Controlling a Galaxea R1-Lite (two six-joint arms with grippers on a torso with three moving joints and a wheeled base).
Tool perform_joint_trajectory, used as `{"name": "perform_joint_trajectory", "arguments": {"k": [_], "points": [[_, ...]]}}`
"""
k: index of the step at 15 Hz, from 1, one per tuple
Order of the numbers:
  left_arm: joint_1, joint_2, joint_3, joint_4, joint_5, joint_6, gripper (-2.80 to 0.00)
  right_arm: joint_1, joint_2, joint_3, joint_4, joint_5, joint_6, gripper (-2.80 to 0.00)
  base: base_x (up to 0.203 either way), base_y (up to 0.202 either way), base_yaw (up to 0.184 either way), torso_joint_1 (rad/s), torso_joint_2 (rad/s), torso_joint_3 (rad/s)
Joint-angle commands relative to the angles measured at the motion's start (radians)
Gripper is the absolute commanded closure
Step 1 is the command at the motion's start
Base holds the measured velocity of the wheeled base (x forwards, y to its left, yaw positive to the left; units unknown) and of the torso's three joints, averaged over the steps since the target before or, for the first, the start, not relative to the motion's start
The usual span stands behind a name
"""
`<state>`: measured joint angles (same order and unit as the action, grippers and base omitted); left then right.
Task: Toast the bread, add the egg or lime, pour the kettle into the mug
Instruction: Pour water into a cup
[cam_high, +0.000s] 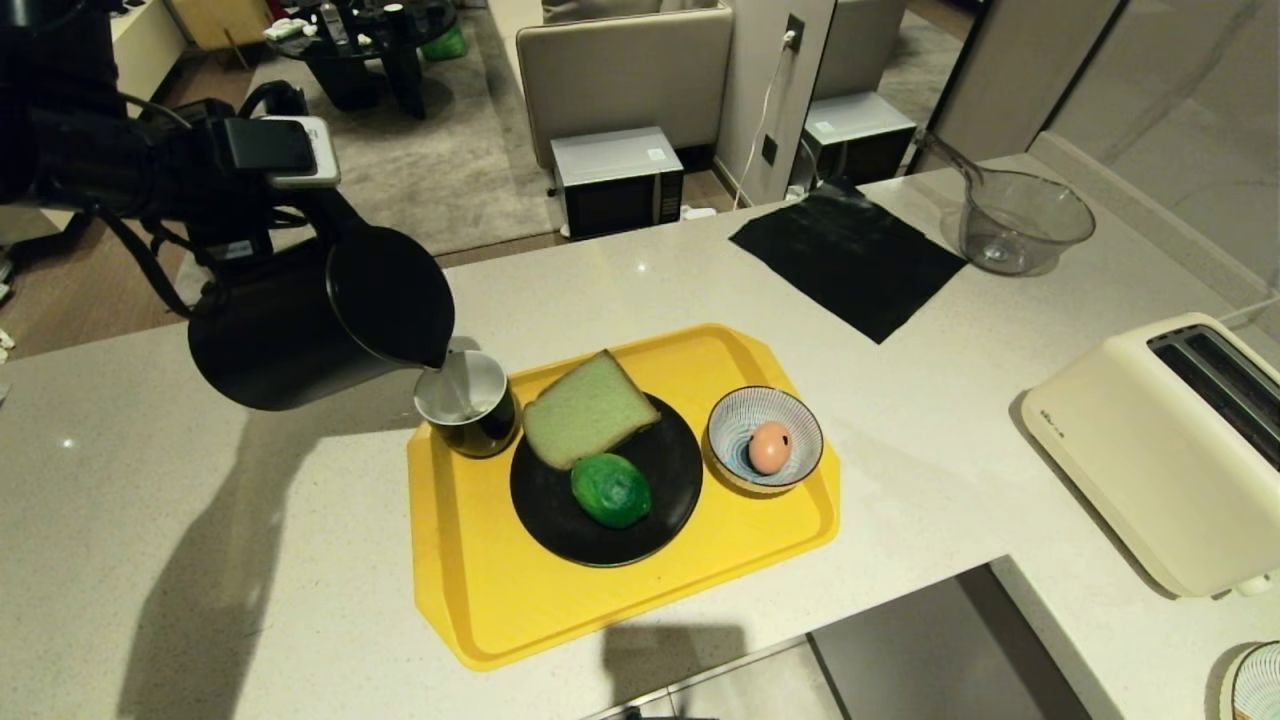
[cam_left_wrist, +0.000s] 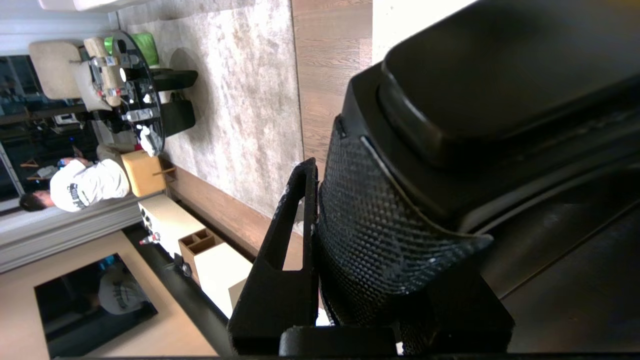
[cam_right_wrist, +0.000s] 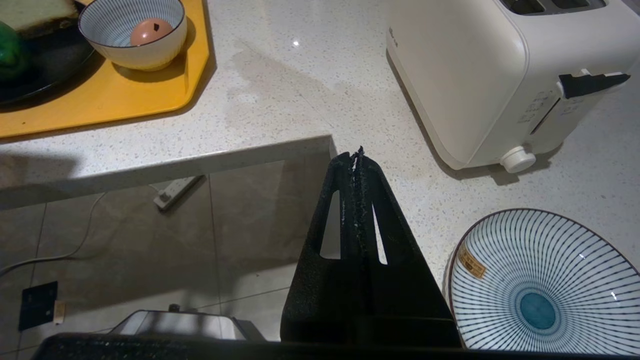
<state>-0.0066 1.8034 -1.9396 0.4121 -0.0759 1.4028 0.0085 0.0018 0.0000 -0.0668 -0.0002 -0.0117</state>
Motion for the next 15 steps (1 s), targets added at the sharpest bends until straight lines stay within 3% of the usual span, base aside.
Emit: {"name": "perform_joint_trajectory", "arguments": {"k": [1,15], "points": [[0.0,0.008,0.001,0.004,0.02,0.027,0.0,0.0,0.0,0.028,-0.001,0.0,-0.001,0.0,0.0,0.0,0.0,0.0,0.0,0.0],[-0.004,0.027,-0.001,0.002,0.07,0.036,0.0,0.0,0.001,0.028,-0.001,0.0,-0.004,0.0,0.0,0.0,0.0,0.0,0.0,0.0]]}}
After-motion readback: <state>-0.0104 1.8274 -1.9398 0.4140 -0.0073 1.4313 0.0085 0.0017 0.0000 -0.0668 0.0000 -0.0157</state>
